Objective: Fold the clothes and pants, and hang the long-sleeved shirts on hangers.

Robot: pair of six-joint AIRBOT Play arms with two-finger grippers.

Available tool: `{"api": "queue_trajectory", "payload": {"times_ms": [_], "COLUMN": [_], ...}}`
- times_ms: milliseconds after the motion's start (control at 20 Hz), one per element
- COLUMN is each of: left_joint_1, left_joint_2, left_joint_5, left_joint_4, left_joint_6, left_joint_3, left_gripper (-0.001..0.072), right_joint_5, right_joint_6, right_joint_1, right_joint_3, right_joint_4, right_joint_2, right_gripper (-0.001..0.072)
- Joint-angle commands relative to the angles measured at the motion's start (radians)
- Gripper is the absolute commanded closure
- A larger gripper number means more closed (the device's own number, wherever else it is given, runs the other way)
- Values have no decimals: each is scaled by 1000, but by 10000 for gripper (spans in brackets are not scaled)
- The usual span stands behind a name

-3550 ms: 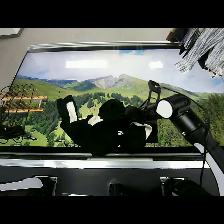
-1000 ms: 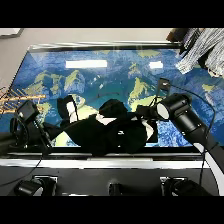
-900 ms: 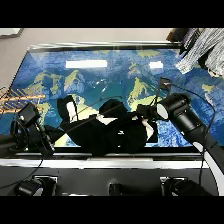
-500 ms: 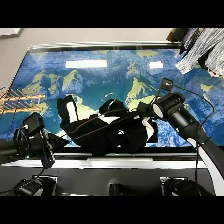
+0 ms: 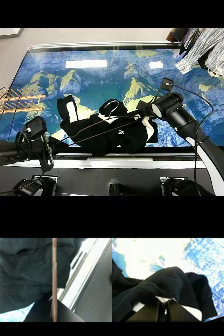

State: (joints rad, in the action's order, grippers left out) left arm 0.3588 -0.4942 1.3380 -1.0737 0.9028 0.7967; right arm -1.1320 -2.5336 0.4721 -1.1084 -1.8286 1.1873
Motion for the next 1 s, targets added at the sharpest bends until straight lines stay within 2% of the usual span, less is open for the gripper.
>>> {"api": "queue_trajectory", "payload": {"times_ms": [0, 250, 400, 600, 750, 950], "left_joint_1": [0, 0, 0, 0, 0, 0], "left_joint_2": [-33, -83, -92, -109, -136, -198], "left_joint_5": [-36, -129, -150, -146, -146, -154], "left_joint_4": [-2, 1, 14, 130, 154, 255], "left_joint_6": [-36, -92, -111, -193, -244, -346], "left_joint_3": [-1, -1, -1, -1, -1, -1], "left_gripper": [679, 679, 679, 679, 679, 679], "right_joint_5": [8, 13, -2, -84, -153, -286], "right_joint_6": [55, 106, 188, 258, 325, 442], "right_joint_1": [0, 0, 0, 0, 0, 0], "right_joint_3": [-1, -1, -34, -126, -207, -307], "right_joint_4": [42, 86, 146, 175, 177, 259], "right_joint_2": [-18, -66, -87, -86, -86, -86], "right_gripper": [652, 651, 651, 651, 651, 651]}}
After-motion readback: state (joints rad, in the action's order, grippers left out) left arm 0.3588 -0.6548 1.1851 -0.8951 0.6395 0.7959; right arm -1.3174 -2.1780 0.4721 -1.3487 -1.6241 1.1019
